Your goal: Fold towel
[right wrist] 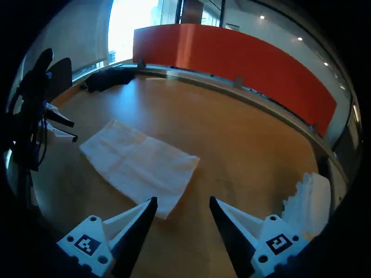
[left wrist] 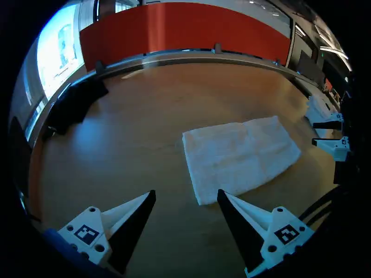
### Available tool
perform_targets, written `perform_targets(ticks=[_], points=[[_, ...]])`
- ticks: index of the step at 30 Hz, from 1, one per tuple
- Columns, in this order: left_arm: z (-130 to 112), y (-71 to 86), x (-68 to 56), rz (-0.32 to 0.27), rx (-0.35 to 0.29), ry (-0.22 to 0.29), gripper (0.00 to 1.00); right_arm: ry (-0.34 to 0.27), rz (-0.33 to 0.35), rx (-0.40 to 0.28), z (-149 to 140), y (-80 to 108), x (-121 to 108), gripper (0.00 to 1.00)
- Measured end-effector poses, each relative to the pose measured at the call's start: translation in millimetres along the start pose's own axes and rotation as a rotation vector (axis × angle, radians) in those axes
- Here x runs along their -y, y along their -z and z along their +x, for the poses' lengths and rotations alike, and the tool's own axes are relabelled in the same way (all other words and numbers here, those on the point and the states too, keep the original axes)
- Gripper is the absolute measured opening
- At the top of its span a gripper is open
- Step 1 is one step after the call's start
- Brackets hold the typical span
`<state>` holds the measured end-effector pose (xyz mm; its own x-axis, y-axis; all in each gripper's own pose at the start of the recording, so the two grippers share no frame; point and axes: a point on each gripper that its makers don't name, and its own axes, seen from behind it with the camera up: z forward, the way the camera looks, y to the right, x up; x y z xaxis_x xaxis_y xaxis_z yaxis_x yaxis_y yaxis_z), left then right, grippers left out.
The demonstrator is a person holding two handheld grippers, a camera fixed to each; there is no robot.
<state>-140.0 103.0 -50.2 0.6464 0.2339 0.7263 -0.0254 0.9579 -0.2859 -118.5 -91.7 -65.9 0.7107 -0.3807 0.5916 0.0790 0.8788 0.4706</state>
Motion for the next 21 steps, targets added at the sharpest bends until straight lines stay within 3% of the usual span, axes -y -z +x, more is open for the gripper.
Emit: perform_targets(ticks=[8,21], points=[[-6,13.3,3.1,0.016,-0.008,0.020,0.99,0.021,0.026,-0.002,0,-2.4,5,0.87],[-30,51.3,18.0,0.068,-0.013,0.101,0.99,0.124,0.127,0.021,-5,-15.2,23,0.87]])
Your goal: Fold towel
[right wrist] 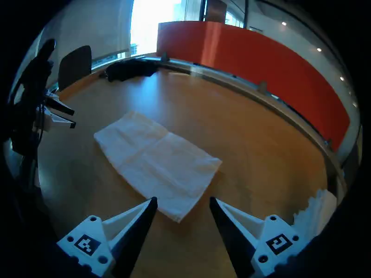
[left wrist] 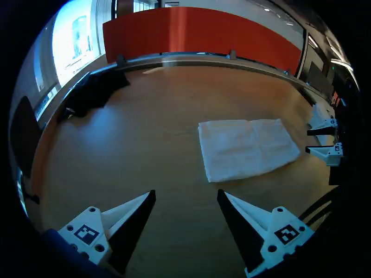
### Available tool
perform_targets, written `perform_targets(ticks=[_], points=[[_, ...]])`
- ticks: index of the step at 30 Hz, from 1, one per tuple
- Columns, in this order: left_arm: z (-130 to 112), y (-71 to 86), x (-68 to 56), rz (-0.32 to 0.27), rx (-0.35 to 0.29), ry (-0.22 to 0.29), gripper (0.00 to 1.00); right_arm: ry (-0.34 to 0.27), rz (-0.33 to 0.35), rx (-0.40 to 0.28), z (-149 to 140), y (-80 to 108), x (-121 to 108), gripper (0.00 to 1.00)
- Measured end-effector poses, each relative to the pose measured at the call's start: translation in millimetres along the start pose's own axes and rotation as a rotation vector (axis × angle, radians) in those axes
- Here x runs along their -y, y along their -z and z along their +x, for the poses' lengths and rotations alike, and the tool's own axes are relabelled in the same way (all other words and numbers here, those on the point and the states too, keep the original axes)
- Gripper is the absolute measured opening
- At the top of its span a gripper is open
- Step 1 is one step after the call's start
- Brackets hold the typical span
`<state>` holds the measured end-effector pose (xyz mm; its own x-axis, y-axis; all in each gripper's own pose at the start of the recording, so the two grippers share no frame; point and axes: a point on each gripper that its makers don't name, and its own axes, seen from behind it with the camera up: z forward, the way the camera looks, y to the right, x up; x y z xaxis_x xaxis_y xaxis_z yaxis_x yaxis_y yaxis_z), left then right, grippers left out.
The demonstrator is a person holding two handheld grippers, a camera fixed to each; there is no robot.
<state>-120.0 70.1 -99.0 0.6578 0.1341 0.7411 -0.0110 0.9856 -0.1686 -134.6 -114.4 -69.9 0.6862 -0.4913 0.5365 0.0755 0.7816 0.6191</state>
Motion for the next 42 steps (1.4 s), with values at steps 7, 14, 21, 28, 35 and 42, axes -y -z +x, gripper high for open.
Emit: perform_targets(ticks=[7,14,21,28,35,42], points=[[-9,14.7,8.3,0.019,0.001,0.023,0.99,0.031,0.024,0.025,-8,-7.3,0,0.86],[-18,24.7,12.9,0.032,0.007,0.029,0.99,0.037,0.057,0.075,-33,-14.0,3,0.73],[-23,29.7,14.4,0.037,0.010,0.039,0.98,0.037,0.082,0.101,-43,-15.8,3,0.62],[-26,30.3,15.8,0.039,0.012,0.043,0.98,0.032,0.096,0.128,-50,-16.7,1,0.38],[-26,29.2,15.0,0.038,0.014,0.044,0.99,0.017,0.102,0.136,-54,-20.7,0,0.17],[-27,28.9,15.5,0.039,0.016,0.041,0.98,-0.025,0.088,0.117,-48,-20.7,0,0.12]])
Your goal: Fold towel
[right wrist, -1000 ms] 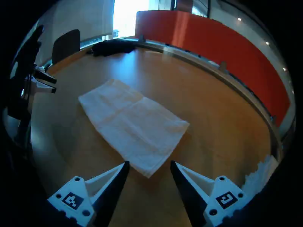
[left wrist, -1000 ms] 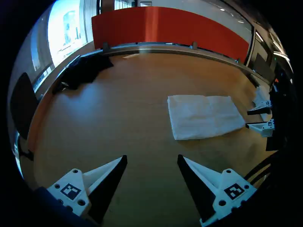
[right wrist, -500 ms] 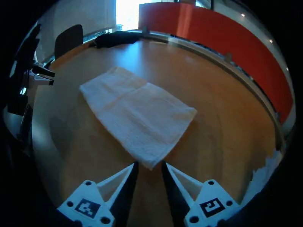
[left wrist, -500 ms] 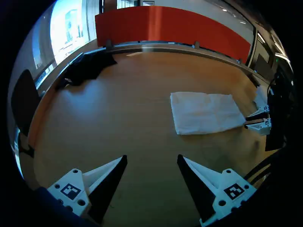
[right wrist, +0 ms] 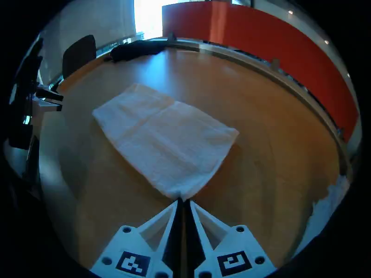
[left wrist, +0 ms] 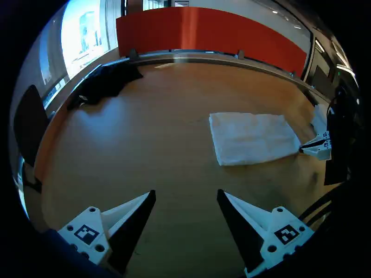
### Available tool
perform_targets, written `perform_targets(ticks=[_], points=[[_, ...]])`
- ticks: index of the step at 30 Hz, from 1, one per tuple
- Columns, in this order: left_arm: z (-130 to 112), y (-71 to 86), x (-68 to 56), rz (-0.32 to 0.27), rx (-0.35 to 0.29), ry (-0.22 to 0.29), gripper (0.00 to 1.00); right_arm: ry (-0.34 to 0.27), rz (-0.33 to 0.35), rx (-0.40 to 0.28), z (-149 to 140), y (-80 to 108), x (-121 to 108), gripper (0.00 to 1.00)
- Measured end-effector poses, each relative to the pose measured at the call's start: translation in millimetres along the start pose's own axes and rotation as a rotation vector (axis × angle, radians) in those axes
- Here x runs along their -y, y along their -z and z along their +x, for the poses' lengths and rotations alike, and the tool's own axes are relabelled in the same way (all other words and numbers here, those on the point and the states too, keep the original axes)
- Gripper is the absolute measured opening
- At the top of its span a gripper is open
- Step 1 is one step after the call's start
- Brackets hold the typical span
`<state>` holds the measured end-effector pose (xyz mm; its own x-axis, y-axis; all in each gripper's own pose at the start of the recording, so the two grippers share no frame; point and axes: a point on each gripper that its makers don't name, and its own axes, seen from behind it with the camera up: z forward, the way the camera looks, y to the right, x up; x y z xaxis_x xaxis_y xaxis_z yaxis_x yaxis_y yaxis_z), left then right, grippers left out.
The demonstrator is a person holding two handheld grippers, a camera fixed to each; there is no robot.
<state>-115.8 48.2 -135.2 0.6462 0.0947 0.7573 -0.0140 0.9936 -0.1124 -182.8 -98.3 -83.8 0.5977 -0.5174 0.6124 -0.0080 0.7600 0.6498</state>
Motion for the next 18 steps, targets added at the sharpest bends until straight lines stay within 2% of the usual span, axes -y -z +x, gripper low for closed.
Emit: perform_targets(ticks=[5,18], points=[[0,0.3,0.5,0.001,0.000,0.001,0.98,-0.004,-0.010,-0.035,13,9.5,1,0.12],[7,2.5,-0.6,-0.003,-0.014,0.002,0.98,0.070,-0.065,-0.160,80,56.2,-1,0.10]])
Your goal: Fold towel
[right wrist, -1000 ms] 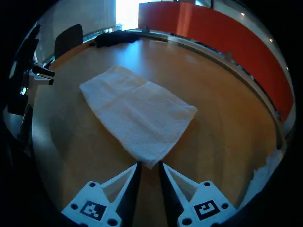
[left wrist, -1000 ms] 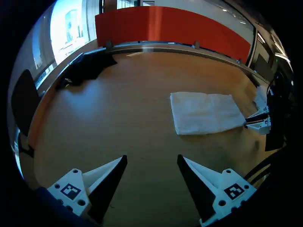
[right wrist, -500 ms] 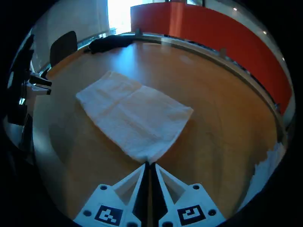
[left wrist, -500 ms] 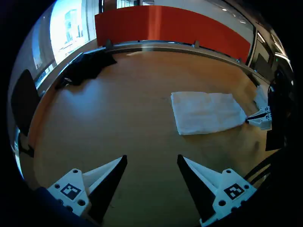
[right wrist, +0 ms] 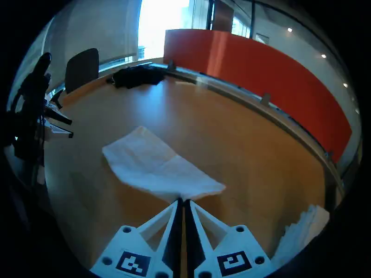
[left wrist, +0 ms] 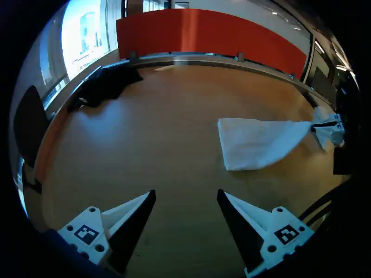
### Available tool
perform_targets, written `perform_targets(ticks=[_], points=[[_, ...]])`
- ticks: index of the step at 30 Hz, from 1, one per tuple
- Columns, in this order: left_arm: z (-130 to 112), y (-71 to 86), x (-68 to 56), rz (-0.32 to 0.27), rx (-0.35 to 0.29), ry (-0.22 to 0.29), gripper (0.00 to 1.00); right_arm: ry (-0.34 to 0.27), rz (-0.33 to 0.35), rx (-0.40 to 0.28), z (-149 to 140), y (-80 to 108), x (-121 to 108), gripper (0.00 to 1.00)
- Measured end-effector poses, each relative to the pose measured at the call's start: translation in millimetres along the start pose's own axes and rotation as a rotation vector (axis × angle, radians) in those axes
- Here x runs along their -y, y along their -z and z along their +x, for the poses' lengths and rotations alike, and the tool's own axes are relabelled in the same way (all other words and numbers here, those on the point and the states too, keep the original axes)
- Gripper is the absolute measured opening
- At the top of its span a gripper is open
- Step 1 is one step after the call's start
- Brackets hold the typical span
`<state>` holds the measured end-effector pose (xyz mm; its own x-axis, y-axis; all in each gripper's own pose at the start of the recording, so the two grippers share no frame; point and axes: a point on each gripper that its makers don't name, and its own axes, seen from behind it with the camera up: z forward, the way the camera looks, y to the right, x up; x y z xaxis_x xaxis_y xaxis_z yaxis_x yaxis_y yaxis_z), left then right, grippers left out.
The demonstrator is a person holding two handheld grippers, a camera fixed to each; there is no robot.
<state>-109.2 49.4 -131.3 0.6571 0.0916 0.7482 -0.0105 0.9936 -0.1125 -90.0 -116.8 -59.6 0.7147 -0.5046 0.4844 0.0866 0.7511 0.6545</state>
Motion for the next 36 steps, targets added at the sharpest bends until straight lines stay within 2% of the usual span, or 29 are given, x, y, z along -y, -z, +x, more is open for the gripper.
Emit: perform_targets(ticks=[9,17,26,36], points=[[4,1.6,-0.4,-0.001,-0.005,0.003,0.98,0.045,-0.023,-0.046,33,22.4,-8,0.09],[6,1.6,0.1,-0.002,-0.008,0.002,0.99,0.067,-0.025,-0.062,45,27.0,-9,0.08],[6,3.1,1.3,0.002,-0.012,0.006,0.99,0.090,0.012,-0.070,56,15.0,4,0.07],[10,6.7,10.0,0.015,-0.026,0.022,0.99,0.129,0.092,-0.082,76,-10.5,42,0.06]])
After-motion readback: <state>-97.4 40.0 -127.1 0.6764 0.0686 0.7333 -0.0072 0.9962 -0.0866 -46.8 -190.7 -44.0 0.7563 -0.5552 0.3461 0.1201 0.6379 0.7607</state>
